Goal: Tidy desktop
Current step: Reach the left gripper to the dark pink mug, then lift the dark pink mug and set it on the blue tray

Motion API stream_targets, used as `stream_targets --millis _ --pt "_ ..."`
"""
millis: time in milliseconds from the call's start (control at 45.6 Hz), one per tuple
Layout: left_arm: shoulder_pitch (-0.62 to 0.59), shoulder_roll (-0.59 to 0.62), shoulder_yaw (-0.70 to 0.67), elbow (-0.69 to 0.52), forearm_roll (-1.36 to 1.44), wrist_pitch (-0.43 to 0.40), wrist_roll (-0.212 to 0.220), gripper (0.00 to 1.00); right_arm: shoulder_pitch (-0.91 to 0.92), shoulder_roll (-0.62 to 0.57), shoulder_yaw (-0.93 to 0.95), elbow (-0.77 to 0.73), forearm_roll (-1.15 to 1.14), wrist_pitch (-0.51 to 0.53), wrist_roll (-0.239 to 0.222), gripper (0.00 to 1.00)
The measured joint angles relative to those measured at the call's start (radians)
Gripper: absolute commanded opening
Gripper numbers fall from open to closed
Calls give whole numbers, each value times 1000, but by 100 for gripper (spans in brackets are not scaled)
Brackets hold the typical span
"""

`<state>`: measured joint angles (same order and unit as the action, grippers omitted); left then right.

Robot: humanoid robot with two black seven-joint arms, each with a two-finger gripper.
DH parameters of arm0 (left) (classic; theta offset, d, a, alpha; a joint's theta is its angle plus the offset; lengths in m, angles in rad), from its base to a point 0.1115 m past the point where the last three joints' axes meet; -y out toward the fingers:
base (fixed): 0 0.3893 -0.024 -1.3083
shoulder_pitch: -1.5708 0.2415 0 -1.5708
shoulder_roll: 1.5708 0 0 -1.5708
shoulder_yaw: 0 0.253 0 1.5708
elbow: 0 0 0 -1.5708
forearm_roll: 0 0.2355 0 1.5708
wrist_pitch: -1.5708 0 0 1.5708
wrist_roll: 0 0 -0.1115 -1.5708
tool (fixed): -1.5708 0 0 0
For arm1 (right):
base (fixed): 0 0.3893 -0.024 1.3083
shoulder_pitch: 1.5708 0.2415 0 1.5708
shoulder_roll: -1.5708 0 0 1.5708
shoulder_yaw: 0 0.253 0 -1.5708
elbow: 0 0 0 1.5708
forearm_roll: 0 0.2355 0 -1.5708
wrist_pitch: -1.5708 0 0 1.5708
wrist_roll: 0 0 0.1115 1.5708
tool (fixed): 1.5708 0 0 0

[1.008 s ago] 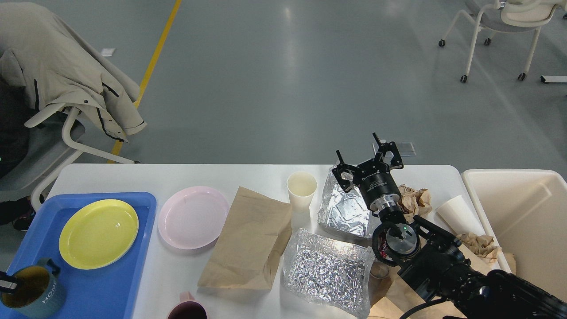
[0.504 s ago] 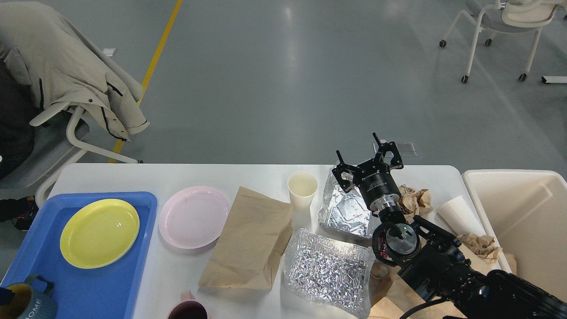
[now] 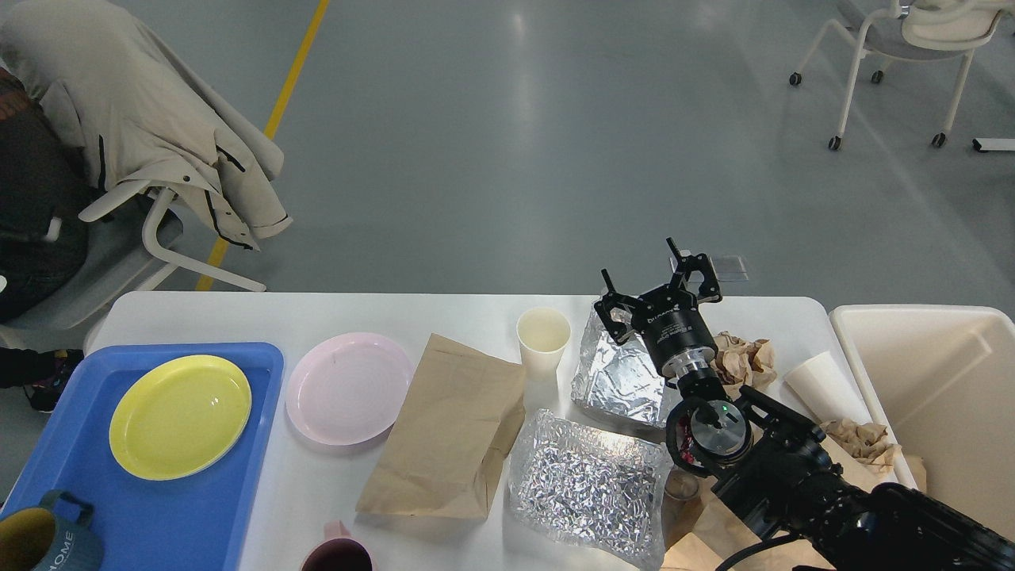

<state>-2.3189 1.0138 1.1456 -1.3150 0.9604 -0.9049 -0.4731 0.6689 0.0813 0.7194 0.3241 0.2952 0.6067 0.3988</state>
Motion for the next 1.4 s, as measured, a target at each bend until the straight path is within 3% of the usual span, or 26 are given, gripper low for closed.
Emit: stream_targets --millis 88,153,197,285,526,701,942,1162,1271,1315,1403 --pt "56 44 -13 -206 -17 158 196 95 0 0 0 -1 0 0 0 100" --pt "161 35 -20 -311 -30 314 293 95 0 0 0 -1 0 0 0 100" --pt "250 -32 -31 -378 -50 429 337 95 0 0 0 -1 0 0 0 100" --pt "314 -114 -27 -427 -63 508 357 95 0 0 0 -1 0 0 0 100" --pt "446 -294 -13 -446 -65 578 364 94 0 0 0 0 0 0 0 100" --pt "564 -442 -16 -445 -67 703 379 94 0 0 0 0 1 0 0 100" --pt "690 -515 -34 -398 -61 774 433 87 0 0 0 0 0 0 0 100" --pt "767 -565 -76 -362 -64 801 481 60 0 0 0 0 0 0 0 100" --pt "782 -580 -77 -343 -61 808 490 53 0 0 0 0 0 0 0 100" --pt "788 -584 -77 -339 -59 808 492 43 0 0 0 1 0 0 0 100" --pt "799 -587 -74 -333 -58 808 502 11 0 0 0 1 0 0 0 100"
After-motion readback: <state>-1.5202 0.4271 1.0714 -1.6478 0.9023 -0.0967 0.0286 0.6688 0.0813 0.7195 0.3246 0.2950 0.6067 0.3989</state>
